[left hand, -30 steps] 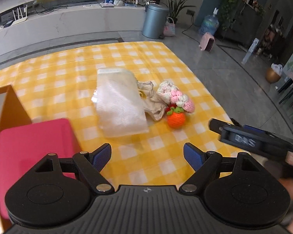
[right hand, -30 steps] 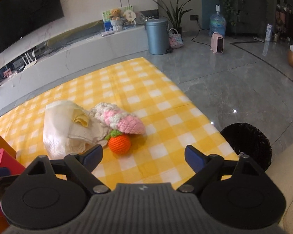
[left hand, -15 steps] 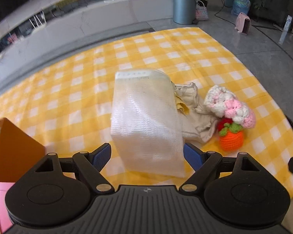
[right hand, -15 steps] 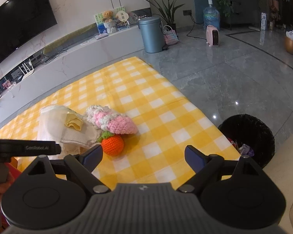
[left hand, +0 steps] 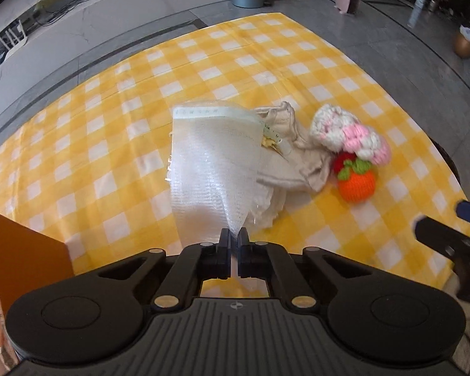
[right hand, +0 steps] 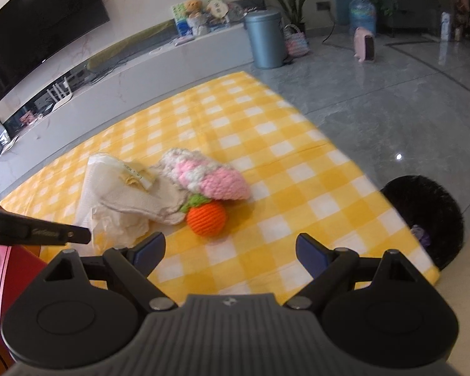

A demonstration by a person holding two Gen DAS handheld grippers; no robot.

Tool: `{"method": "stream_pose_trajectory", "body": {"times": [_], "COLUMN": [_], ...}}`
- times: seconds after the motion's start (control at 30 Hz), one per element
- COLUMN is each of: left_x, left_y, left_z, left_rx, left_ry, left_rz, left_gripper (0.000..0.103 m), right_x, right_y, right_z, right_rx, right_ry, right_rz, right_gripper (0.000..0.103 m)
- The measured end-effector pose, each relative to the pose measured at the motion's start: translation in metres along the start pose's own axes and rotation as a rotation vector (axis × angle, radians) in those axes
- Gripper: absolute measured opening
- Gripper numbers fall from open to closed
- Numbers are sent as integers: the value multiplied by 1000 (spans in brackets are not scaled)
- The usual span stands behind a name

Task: Organize soft objects
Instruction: 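Grasp the white mesh bag with the left gripper, then lift the mesh bag with the left gripper while the right grasps the orange crocheted fruit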

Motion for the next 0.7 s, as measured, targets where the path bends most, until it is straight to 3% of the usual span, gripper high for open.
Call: {"method": "stream_pose_trajectory", "body": {"times": [0.13, 0.37, 0.5, 0.6, 0.63, 0.67, 0.7], "left_x": [-9, -16, -21, -24, -25, -26, -27], "left_y": [15, 43, 50, 56, 58, 60, 62], "left_z": [5, 6, 9, 9, 9, 9, 10], "left_rx": [-12, -41, -38, -46, -50, -54, -57], "left_ry": [-47, -59, -72, -71, -70, -72, -75], "left_rz": [-2, 38, 42, 51, 53, 55, 57], "left_gripper": [2, 2, 2, 2, 2, 2, 2], "right_x": [6, 8, 9, 11, 10, 8, 6], "right_y": [-21, -66, -77, -87, -90, -93, -93], "right_z": [-14, -34, -43, -47, -48, -50, -51], "right_rx": [26, -94, -98, -114, -95, -67, -52], "right_ry": [-19, 57, 106, 137, 150, 164, 174], "right_rz": [-31, -93, -92, -100, -112, -140, -161], "right_gripper": [83, 83, 81, 67, 47, 38, 38]}}
Point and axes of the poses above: each gripper's, at about its wrist camera, not at the fingertips, and y roughly against the way its jaws point, z to its right, x to its top, the point moved 5 cm from there along -y, roughly the way its jaws point, and after that the axes turned 6 degrees about -x, right-handed, at the moved point
